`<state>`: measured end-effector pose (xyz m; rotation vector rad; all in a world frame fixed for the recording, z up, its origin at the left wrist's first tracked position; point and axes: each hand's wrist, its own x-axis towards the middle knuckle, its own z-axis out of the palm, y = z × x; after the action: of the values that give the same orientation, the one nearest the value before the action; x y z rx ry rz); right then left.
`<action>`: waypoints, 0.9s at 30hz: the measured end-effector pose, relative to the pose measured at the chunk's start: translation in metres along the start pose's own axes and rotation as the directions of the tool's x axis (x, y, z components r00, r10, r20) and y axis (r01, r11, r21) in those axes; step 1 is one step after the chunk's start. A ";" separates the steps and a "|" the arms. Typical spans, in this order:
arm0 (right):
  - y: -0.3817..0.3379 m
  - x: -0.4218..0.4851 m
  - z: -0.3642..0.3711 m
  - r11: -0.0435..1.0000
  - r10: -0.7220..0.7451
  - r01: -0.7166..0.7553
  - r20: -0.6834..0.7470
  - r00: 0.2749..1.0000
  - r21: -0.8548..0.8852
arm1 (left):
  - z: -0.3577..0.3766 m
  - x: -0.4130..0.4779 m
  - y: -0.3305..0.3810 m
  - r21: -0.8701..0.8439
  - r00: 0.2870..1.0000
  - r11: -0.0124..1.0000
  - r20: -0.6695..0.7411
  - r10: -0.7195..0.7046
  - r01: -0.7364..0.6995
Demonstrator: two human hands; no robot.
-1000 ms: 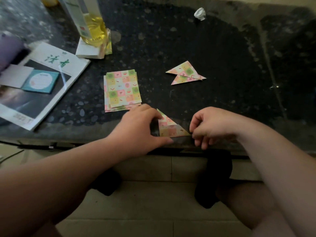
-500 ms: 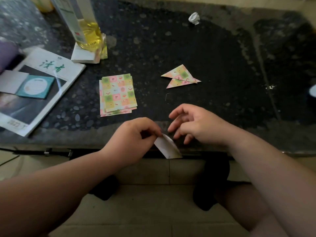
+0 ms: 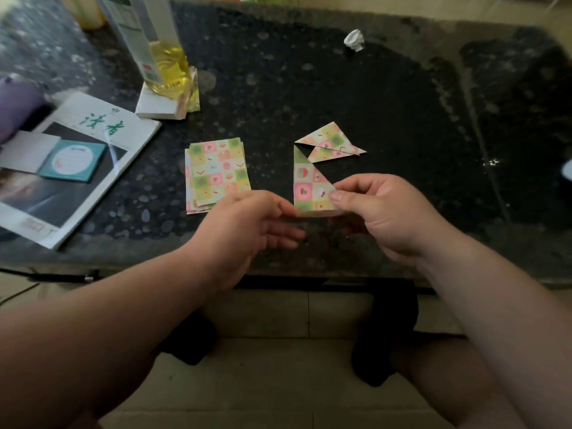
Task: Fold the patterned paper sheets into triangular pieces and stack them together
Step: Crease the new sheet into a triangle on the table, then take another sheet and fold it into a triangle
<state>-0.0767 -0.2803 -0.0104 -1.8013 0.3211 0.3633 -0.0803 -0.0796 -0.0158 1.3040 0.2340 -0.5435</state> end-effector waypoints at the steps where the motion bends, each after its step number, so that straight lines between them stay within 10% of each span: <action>1: 0.000 -0.001 0.000 1.000 -0.023 0.023 -0.009 1.000 0.006 | 0.002 0.000 0.001 -0.056 1.000 0.998 0.012 -0.013 0.013; 13: 0.004 -0.013 0.007 0.968 -0.244 0.250 -0.201 0.949 0.002 | 0.010 -0.003 0.003 0.075 0.997 0.995 0.029 0.070 -0.072; 27: -0.018 -0.018 0.002 0.968 -0.109 0.099 0.030 0.994 0.230 | 0.021 0.001 0.026 0.244 0.977 0.950 -0.038 0.211 -0.195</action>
<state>-0.0860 -0.2736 0.0127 -1.5753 0.2271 0.2782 -0.0692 -0.0963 0.0108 1.5613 0.0857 -0.3618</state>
